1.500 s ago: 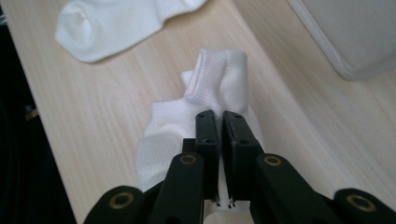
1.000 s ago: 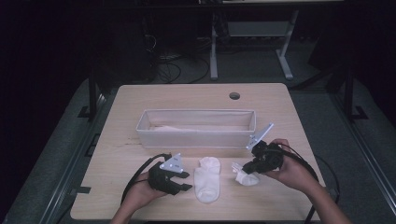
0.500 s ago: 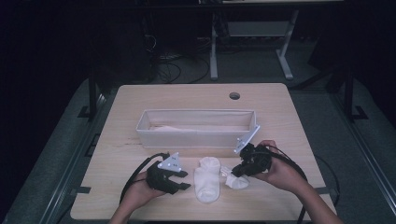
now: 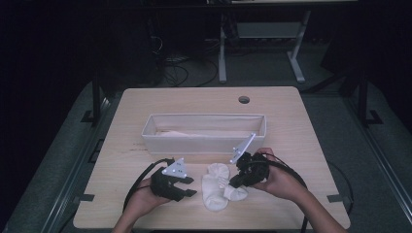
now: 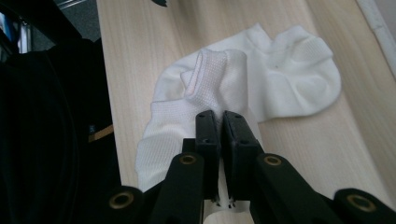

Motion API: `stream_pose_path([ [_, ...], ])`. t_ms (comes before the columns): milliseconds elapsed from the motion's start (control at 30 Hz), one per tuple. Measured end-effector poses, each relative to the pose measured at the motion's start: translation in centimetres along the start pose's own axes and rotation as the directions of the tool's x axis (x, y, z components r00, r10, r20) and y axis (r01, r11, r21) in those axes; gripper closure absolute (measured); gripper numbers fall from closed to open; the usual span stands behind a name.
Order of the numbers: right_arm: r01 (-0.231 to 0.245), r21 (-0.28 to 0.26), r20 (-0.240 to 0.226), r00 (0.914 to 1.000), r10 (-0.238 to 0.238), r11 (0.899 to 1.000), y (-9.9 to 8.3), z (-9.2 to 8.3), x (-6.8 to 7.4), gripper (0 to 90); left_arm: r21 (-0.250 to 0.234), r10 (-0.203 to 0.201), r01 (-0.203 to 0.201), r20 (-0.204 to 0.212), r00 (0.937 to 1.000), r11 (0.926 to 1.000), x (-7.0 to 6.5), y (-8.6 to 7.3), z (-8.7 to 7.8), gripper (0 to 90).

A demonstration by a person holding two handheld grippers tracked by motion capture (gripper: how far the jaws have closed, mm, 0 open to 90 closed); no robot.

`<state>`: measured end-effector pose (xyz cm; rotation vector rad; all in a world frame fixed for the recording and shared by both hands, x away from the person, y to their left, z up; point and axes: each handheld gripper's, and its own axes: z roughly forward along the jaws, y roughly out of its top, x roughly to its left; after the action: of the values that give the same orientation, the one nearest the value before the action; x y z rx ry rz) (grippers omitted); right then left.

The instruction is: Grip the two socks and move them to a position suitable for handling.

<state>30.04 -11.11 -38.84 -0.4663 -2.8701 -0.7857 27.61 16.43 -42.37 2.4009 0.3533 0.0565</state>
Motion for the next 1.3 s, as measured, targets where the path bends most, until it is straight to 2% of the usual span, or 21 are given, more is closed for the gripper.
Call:
stream_pose_path([
  [733,0.053,0.010,-0.051,0.9973,-0.053,0.999,2.1,2.9,1.0,85.0,-0.009,-0.017,0.017,-0.013,0.9998,0.9998,0.4,-0.5,-0.6,55.6],
  [867,0.059,0.010,-0.061,0.9965,-0.058,0.998,2.3,3.0,1.2,85.0,-0.015,-0.020,0.020,-0.016,0.9997,0.9997,0.4,-0.5,-0.6,55.7],
  [967,0.052,0.003,-0.093,0.9943,-0.051,0.999,2.4,3.1,1.5,84.9,-0.015,-0.019,0.019,-0.017,0.9997,0.9997,0.4,-0.5,-0.6,55.6],
  [1000,0.061,0.003,-0.093,0.9938,-0.060,0.998,2.5,3.1,1.7,84.9,-0.016,-0.019,0.019,-0.017,0.9997,0.9997,0.4,-0.5,-0.7,55.6],
  [1067,0.083,0.029,-0.064,0.9946,-0.081,0.996,2.6,3.3,2.0,84.9,-0.014,-0.020,0.019,-0.017,0.9997,0.9997,0.4,-0.5,-0.6,55.6],
  [1300,0.079,0.032,-0.041,0.9961,-0.078,0.996,2.6,3.8,1.8,84.7,-0.015,-0.023,0.023,-0.018,0.9996,0.9996,0.4,-0.5,-0.7,55.3],
])
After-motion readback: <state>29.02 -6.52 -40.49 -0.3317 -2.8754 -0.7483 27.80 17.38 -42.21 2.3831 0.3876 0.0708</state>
